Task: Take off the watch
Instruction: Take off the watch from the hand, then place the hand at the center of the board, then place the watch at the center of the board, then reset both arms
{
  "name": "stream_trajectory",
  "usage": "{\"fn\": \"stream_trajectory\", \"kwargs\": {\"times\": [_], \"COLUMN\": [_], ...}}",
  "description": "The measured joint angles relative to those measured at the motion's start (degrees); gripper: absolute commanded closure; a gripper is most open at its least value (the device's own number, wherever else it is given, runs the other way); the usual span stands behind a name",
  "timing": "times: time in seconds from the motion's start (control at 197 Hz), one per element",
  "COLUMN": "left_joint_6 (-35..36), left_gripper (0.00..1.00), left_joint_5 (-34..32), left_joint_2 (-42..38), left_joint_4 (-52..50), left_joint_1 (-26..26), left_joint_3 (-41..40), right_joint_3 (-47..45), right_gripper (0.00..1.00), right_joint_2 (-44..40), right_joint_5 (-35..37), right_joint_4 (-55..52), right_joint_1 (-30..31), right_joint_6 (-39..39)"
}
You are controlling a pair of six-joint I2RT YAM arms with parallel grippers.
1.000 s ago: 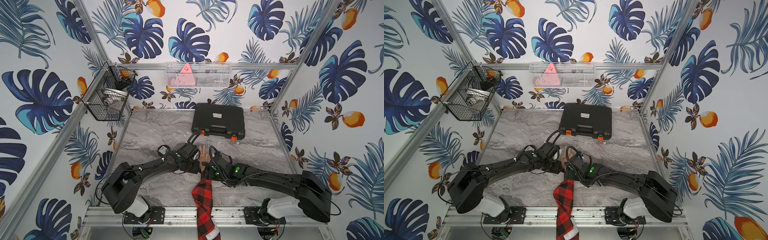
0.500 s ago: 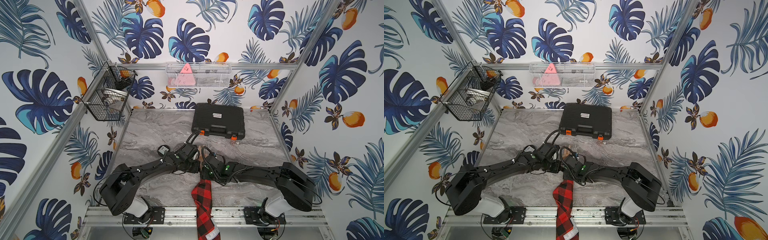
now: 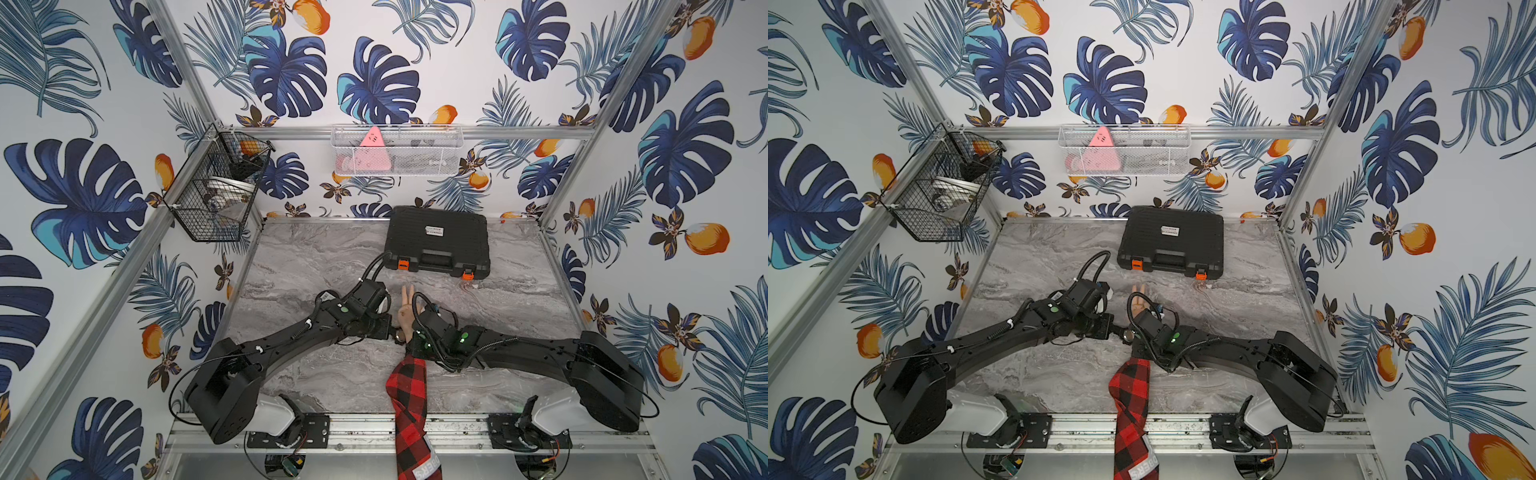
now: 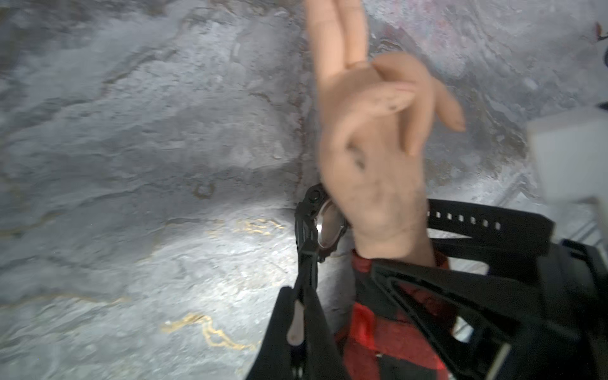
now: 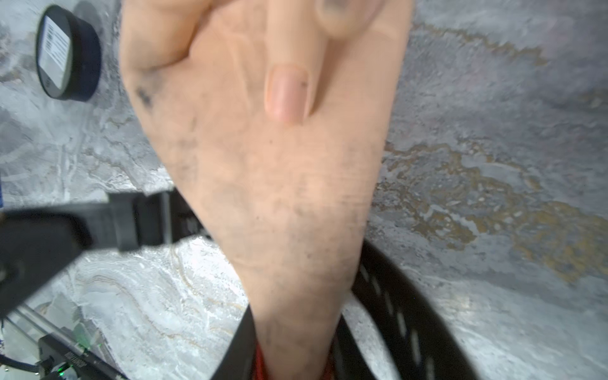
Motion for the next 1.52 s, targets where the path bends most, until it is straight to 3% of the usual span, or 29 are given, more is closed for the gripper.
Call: {"fn": "stream_trajectory", "kwargs": {"times": [0.456, 0.517, 0.578, 0.694, 0.902, 1.181, 1.242, 1.297, 1.363, 1.52], "left_joint_6": [9.01, 10.25, 10.86, 11.98, 13.03, 13.66, 13.92, 14.64, 14.62, 13.79], "left_gripper": [1.00, 1.00, 1.00, 0.90, 0.71, 0.39, 0.26, 0.02, 0.01, 0.01], "left_joint_5": [-4.81, -4.90, -4.61, -3.28, -1.92, -4.35, -5.40, -6.45, -7.76, -13.05], "left_joint_2": [-3.19, -3.08, -2.80, -2.12, -2.47, -3.91, -4.26, -4.74, -5.44, -6.23], "left_joint_4": [-10.19, -10.75, -11.06, -11.28, -11.30, -13.46, -13.53, -13.38, -12.94, -10.23], "left_joint_1": [18.62, 20.94, 22.64, 23.39, 23.54, 23.65, 23.67, 23.69, 23.69, 23.69], "left_joint_3": [0.61, 0.59, 0.55, 0.33, 0.13, 4.00, 5.16, 5.88, 6.21, 6.25], "right_joint_3": [-1.99, -2.05, -2.05, -2.03, -1.99, -0.68, -0.55, -0.35, 0.00, 1.40], "right_gripper": [0.89, 0.86, 0.77, 0.55, 0.46, 0.22, 0.19, 0.15, 0.00, 0.00], "right_joint_2": [-1.38, -1.25, -0.83, 0.39, 0.96, -2.89, -4.44, -5.92, -7.74, -11.39], "right_joint_5": [1.20, 1.16, 1.11, 0.74, 1.14, 3.28, 3.23, 2.99, 2.60, 1.95], "right_joint_4": [-1.77, -1.77, -1.68, -1.51, -1.51, -3.82, -4.15, -4.74, -5.60, -7.52], "right_joint_1": [-1.33, -1.49, -1.55, -1.81, -1.97, -3.78, -5.29, -7.54, -10.71, -21.92], "right_joint_6": [1.01, 1.01, 1.01, 1.40, 1.31, -0.57, -1.86, -3.56, -5.46, -13.81]}}
